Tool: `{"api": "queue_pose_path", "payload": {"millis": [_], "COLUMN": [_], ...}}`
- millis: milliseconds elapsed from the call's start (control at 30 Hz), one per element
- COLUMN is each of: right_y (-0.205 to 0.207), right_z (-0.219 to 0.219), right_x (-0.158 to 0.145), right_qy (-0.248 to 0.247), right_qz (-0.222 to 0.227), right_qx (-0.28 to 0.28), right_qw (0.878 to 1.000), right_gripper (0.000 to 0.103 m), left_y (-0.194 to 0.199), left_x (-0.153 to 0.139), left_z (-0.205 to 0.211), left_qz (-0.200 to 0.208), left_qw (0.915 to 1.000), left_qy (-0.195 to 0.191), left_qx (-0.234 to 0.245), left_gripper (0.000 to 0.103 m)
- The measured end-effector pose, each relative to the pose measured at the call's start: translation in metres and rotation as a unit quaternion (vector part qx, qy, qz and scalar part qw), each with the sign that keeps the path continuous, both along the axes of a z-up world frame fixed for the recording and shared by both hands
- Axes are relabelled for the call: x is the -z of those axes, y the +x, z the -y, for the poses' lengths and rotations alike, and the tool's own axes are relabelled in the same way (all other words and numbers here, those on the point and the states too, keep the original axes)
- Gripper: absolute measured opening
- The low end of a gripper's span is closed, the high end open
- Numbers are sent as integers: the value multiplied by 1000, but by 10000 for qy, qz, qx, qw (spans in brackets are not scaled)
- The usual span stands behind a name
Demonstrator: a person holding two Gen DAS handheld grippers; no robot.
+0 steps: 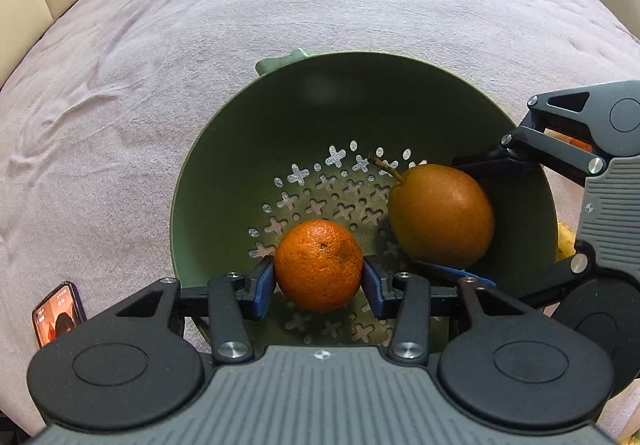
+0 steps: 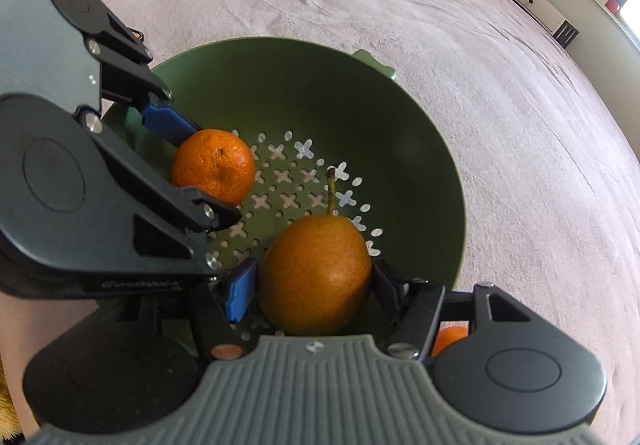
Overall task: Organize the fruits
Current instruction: 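Lower the tangerine into the green colander and open the left tool while the right releases the pear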
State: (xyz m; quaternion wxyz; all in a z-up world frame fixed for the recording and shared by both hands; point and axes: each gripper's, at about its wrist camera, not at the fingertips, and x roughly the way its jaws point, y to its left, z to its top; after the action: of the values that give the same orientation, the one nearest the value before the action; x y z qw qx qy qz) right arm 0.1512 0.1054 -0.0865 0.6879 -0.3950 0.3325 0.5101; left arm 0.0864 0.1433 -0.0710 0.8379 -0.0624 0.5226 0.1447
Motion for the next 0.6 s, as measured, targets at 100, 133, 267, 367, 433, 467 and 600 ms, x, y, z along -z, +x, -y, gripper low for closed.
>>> {"api": "queue_pose_path", "payload": {"millis": [100, 133, 267, 367, 433, 467, 600], "right_y": [1, 1, 1, 2, 1, 1, 1], "right_z": [-1, -1, -3, -5, -5, -5, -2], "right_x": [0, 0, 0, 0, -2, -3, -8], "right_qy": [-16, -22, -70, -120, -119, -123, -120], "right_qz": [-30, -28, -16, -25, 12, 48, 121], "right_qx": [9, 7, 19, 31, 48, 48, 64], "right_qw": [10000, 10000, 10000, 9999, 9999, 9999, 9998], "right_gripper": [60, 60, 59, 60, 61, 64, 68], "left_y": [0, 0, -2, -3, -3, -3, -3], "left_x": [0, 0, 0, -1, 0, 1, 1], "left_z": [1, 1, -1, -1, -1, -1, 1], "left_qz": [-6, -3, 5, -15, -57, -82, -84], "left_qw": [10000, 10000, 10000, 10000, 10000, 10000, 9999], "left_qy": [22, 19, -16, -46, -3, 27, 65], "left_qx": [33, 36, 11, -33, -29, -26, 6], "left_gripper": [52, 52, 53, 53, 54, 55, 57]}}
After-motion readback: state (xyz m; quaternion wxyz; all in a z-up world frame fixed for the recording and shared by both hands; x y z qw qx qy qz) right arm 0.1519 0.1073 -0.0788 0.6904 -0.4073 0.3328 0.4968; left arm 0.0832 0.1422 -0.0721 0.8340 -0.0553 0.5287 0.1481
